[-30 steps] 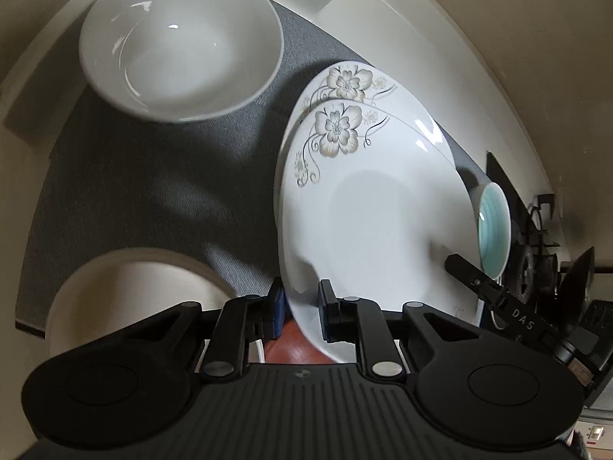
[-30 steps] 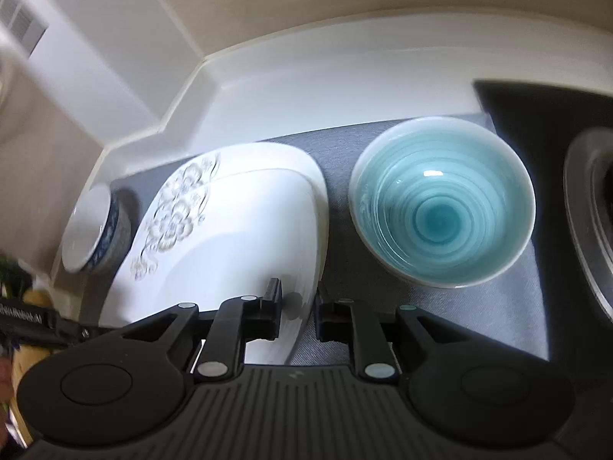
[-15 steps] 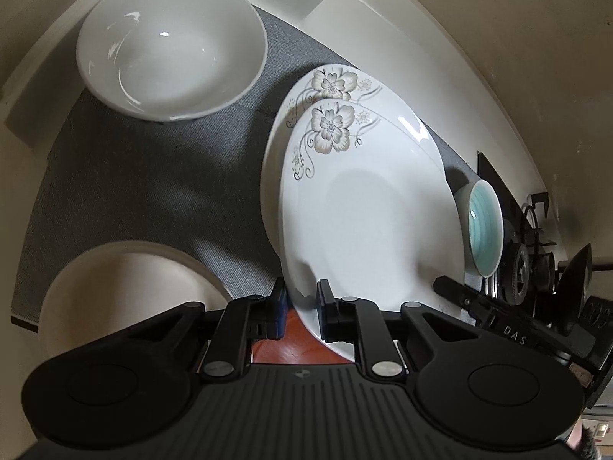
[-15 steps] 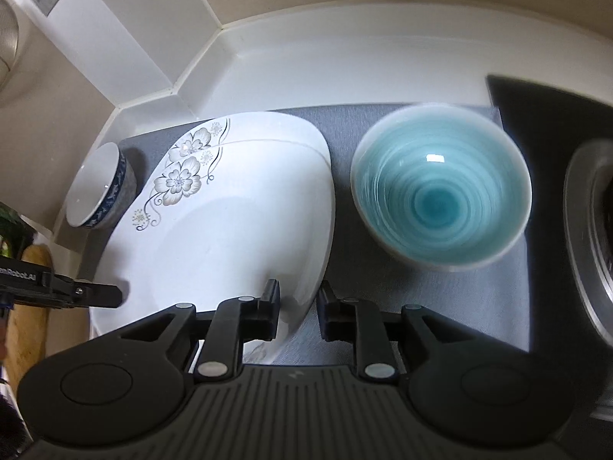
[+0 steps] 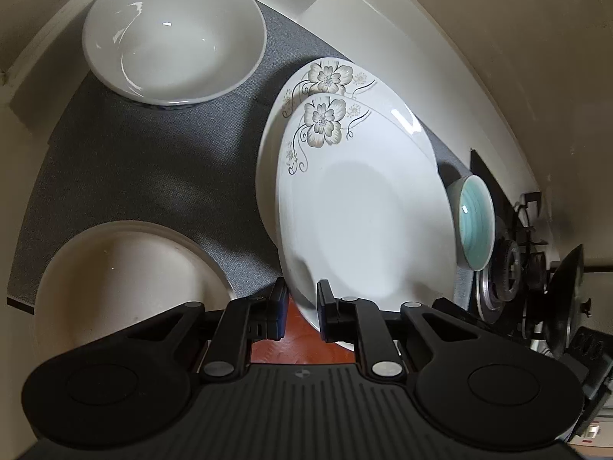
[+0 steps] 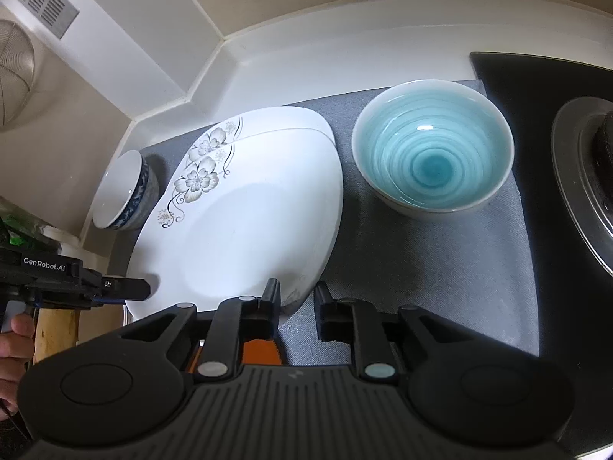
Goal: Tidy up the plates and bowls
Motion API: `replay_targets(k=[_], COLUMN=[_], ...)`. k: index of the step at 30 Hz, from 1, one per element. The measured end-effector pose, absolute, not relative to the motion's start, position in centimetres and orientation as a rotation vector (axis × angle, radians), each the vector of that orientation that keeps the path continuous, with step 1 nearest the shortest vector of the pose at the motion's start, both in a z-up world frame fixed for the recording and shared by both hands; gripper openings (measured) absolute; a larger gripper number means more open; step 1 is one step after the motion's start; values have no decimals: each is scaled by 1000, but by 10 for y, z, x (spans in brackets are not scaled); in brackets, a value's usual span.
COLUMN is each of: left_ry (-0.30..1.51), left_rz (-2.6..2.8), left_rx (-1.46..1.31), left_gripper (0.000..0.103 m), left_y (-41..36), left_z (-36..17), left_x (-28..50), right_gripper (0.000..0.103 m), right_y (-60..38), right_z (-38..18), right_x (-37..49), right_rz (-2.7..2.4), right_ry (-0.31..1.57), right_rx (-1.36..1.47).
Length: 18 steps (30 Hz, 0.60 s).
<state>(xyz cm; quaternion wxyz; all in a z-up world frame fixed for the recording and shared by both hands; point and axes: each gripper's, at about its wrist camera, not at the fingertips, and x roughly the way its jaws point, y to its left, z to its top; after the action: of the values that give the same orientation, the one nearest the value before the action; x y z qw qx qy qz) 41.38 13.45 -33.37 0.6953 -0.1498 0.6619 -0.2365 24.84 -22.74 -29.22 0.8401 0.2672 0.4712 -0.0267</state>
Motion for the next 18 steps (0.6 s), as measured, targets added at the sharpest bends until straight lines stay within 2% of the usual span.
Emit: replay_targets(k=[7, 18], left_ry=[1483, 1472], left_rz=[-496, -458], left_rx=[-340, -316], left_gripper=[16, 16], left_y=[136, 129], left_z=[-338, -345], left_x=[421, 441], right_gripper=[15, 15], right_y=[-228, -220], right_z=[-298, -311], right_x=[255, 277], right_rz=[-119, -175], right_ry=[973, 984], right_rx=[600, 566])
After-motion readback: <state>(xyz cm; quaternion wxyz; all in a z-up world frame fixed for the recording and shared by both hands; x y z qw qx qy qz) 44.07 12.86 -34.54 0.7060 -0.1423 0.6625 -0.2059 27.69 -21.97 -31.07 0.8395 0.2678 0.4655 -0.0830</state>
